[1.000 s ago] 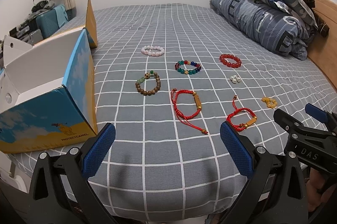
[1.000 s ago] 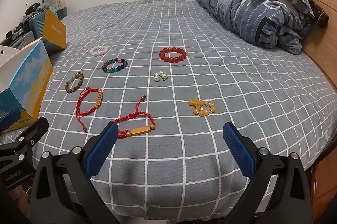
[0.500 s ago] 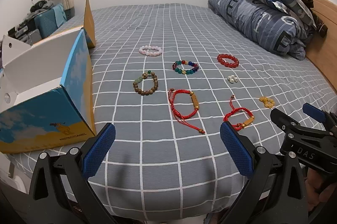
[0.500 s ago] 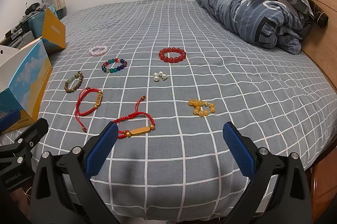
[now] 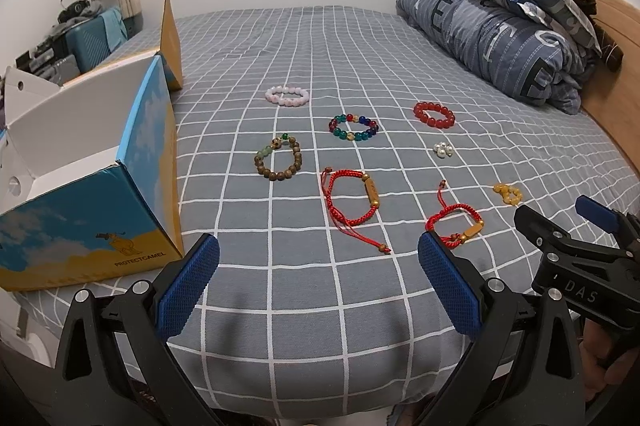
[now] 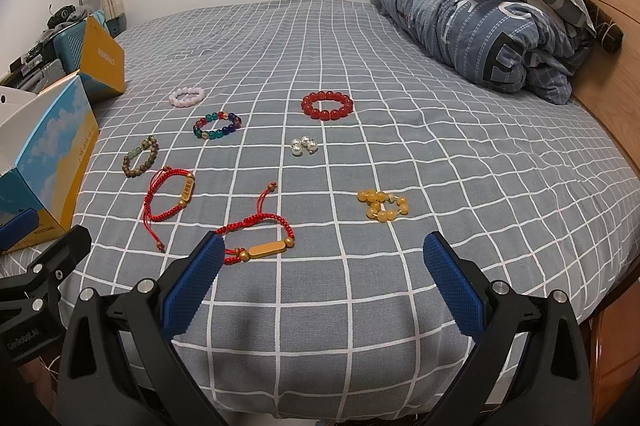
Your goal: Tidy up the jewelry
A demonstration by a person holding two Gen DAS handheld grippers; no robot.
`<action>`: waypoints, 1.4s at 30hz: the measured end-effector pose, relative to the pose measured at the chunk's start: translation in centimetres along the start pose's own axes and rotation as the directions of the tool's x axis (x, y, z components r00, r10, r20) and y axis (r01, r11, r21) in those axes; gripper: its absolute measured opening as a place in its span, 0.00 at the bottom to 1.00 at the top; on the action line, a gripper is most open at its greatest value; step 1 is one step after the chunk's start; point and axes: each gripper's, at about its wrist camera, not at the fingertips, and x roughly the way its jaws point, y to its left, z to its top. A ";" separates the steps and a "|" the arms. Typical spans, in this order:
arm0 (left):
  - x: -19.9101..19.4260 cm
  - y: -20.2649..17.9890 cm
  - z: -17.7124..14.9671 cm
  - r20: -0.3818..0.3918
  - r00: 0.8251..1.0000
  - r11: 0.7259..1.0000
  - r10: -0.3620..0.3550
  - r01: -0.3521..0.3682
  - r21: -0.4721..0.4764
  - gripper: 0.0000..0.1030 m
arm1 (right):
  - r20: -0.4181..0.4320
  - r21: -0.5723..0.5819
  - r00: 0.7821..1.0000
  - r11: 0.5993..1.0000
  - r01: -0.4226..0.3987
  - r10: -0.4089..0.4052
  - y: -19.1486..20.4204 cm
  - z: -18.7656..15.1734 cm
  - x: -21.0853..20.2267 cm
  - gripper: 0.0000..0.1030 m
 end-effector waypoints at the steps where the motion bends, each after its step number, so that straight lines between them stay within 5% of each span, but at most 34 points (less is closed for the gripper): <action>1: 0.0 0.0 0.0 0.000 1.000 1.000 0.000 0.000 0.000 0.94 | 0.000 -0.001 1.000 1.000 0.000 0.000 0.0 0.0 0.0 0.93; 29: -0.2 0.2 0.1 0.000 1.000 1.000 0.006 -0.006 -0.006 0.94 | 0.006 -0.003 1.000 1.000 0.001 -0.001 0.0 0.2 -0.3 0.93; 42: -0.5 0.5 5.2 -0.007 1.000 0.999 0.003 -0.003 -0.044 0.94 | 0.045 -0.011 0.999 1.000 0.016 -0.016 -0.1 5.0 -1.9 0.93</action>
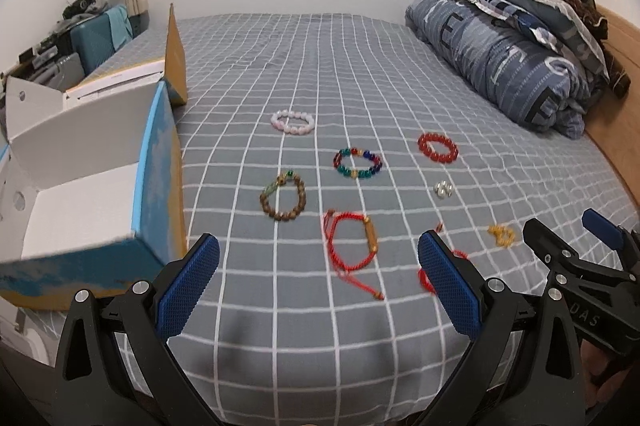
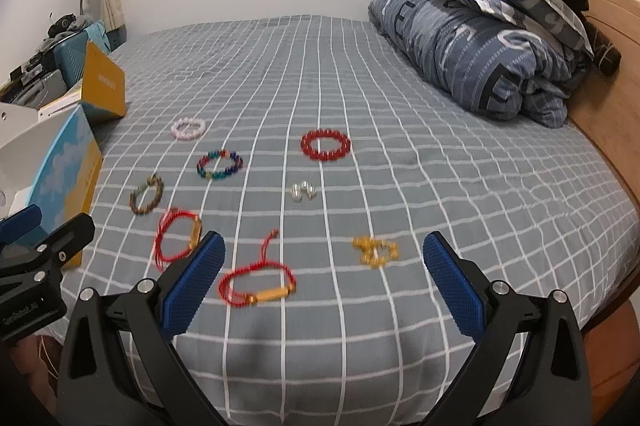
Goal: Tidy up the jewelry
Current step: 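Grasp the brown wooden bead bracelet with the left tool while the right tool grasps the pearl earrings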
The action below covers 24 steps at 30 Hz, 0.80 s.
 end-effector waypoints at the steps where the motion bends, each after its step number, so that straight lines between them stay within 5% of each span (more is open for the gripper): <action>1: 0.2 -0.2 0.6 -0.003 1.000 1.000 0.004 -0.004 0.007 0.94 | -0.003 -0.002 1.000 1.000 0.001 -0.001 0.0 0.6 0.2 0.93; 12: 6.2 0.4 6.2 -0.093 0.995 0.999 0.040 -0.040 0.010 0.94 | -0.077 -0.060 0.997 0.998 -0.012 0.007 1.2 5.6 6.0 0.93; 24: 15.7 2.8 5.0 -0.240 0.969 0.999 0.053 -0.053 0.004 0.94 | -0.252 -0.056 0.966 0.996 -0.070 0.054 1.6 4.7 16.7 0.93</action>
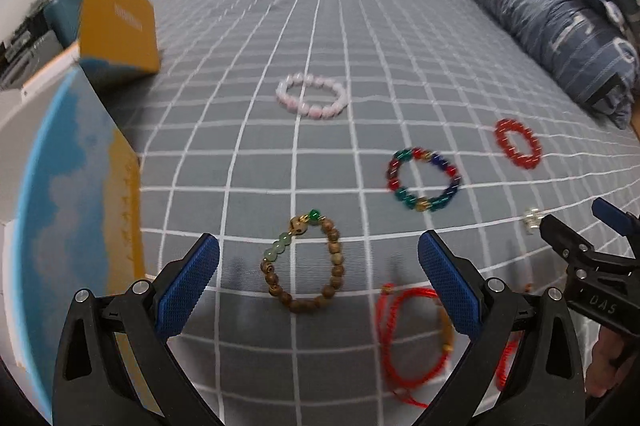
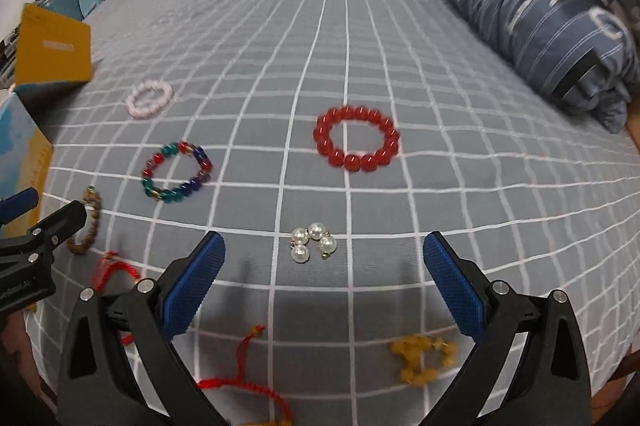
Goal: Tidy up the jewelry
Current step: 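Grasp the brown wooden bead bracelet with the left tool while the right tool grasps the pearl earrings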
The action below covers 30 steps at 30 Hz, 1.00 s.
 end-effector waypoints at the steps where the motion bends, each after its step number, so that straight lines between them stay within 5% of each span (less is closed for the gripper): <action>1: 0.4 0.1 -0.1 -0.008 1.000 1.000 0.001 -0.001 -0.003 0.94 | -0.013 0.000 1.000 1.000 -0.003 0.003 0.0 0.0 0.6 0.91; 16: 3.7 0.5 -1.2 -0.065 0.998 1.000 -0.006 0.006 -0.010 0.91 | -0.096 0.036 0.994 0.998 -0.044 0.048 -0.6 0.1 3.9 0.69; 30: 2.6 0.6 -1.6 -0.063 0.997 0.999 -0.032 0.031 -0.014 0.48 | -0.101 0.059 0.992 0.996 -0.064 0.070 -0.6 0.3 4.0 0.30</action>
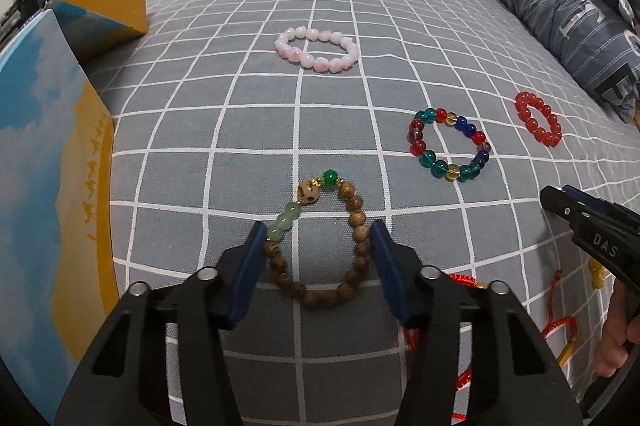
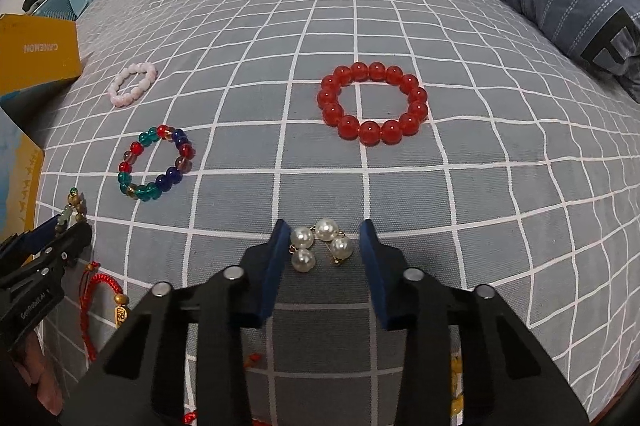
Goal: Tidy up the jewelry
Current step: 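Grasp the brown wooden bead bracelet with the left tool while the right tool grasps the pearl earrings, then carry the bracelet and pearl earrings into the white box with both tools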
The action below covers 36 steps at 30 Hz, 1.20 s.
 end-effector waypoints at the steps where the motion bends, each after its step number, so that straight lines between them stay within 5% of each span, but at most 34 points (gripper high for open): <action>1: 0.0 0.0 0.0 -0.001 1.000 1.000 -0.003 0.003 0.000 0.45 | -0.001 0.002 1.000 1.000 -0.001 0.001 0.0 0.0 0.0 0.27; 8: -0.2 0.1 0.0 0.003 1.000 1.000 -0.013 0.013 0.007 0.14 | 0.006 0.008 1.000 1.000 0.002 -0.002 0.1 0.0 -0.2 0.21; 18: -1.0 0.0 -0.1 0.031 0.998 0.998 -0.054 0.054 0.011 0.13 | 0.032 0.003 0.999 1.000 -0.002 0.002 0.0 -0.2 -1.1 0.12; 36: -2.7 0.0 -0.2 0.080 0.995 0.998 -0.060 0.060 0.013 0.13 | 0.064 0.004 0.998 1.000 -0.001 0.001 0.6 -0.5 -2.5 0.11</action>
